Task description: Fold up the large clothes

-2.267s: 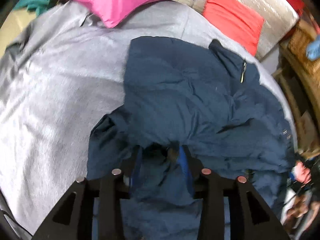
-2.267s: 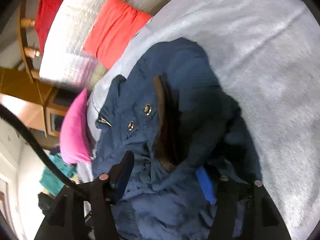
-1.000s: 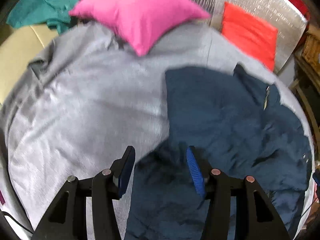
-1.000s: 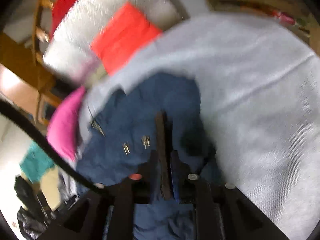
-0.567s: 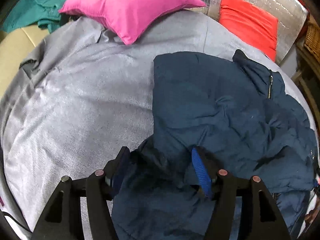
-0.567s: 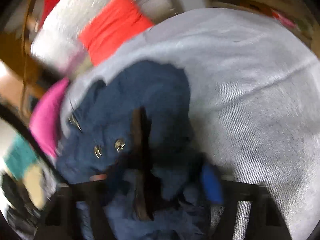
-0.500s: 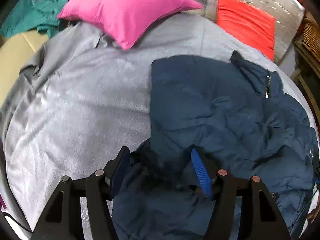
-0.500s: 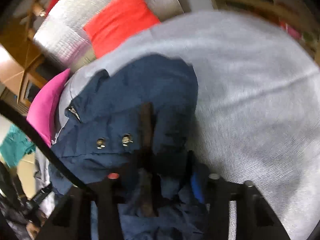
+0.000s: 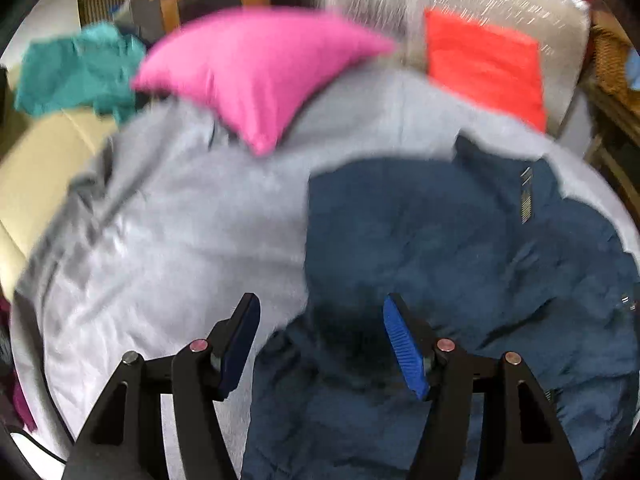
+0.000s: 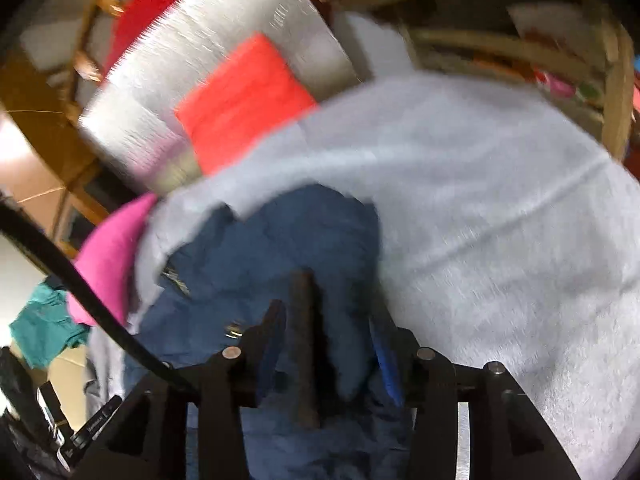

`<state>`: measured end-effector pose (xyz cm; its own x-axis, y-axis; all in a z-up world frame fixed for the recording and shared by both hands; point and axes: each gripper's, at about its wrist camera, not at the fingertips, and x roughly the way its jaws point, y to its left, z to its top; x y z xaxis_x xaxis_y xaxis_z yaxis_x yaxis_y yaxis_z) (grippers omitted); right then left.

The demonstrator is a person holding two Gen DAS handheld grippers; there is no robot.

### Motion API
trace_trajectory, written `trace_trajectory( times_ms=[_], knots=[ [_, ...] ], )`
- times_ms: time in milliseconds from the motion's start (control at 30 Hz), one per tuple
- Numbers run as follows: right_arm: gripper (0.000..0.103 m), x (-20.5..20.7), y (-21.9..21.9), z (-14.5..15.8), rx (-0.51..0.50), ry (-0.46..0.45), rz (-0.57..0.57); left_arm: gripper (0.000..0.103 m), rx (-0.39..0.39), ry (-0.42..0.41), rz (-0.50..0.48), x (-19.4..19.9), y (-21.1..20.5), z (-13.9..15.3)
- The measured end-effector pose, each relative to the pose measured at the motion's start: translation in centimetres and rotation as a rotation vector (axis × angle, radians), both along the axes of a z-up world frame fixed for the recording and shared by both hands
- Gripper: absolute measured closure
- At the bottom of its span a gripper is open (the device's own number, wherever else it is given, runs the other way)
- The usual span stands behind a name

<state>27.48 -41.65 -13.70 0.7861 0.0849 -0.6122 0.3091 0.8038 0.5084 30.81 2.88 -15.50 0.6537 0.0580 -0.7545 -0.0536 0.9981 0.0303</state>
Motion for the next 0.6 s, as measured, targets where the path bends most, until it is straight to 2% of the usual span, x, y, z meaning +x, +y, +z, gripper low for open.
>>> trace_trajectory(
  times_ms=[100,200,300,367,433,467,600],
  knots=[
    [0.056,-0.7,1.9,1.5,-0.013,-0.077,0.082,0.038,0.003,-0.09,-0.067,-0.9,-2.0,1.5],
    [0.056,-0.9,5.5,1.2,-0.033,-0.085,0.218,0.038,-0.01,-0.107,-0.151,-1.2,-4.7,1.3],
    [0.06,0.5,9.0,-0.4,-0.004,-0.005,0.334,0.038,0.011,-0.075,-0.201,-1.3,-7.0,0.3],
    [0.061,1.7,10.4,-2.1,0.008,0.076,0.369,0.038,0.007,-0.031,-0.221,-1.1,-8.0,-0.8],
    [0.064,2.6,10.9,-4.2,0.005,0.19,0.378,0.037,0.033,0.101,-0.237,0.0,-8.9,-3.5],
    [0.067,2.8,10.8,-5.0,0.028,0.223,0.374,0.037,0.042,0.124,-0.236,0.2,-9.1,-4.3],
    [0.069,2.2,10.0,-4.0,0.048,0.192,0.369,0.037,0.045,0.11,-0.238,0.1,-9.1,-3.8]
  ],
)
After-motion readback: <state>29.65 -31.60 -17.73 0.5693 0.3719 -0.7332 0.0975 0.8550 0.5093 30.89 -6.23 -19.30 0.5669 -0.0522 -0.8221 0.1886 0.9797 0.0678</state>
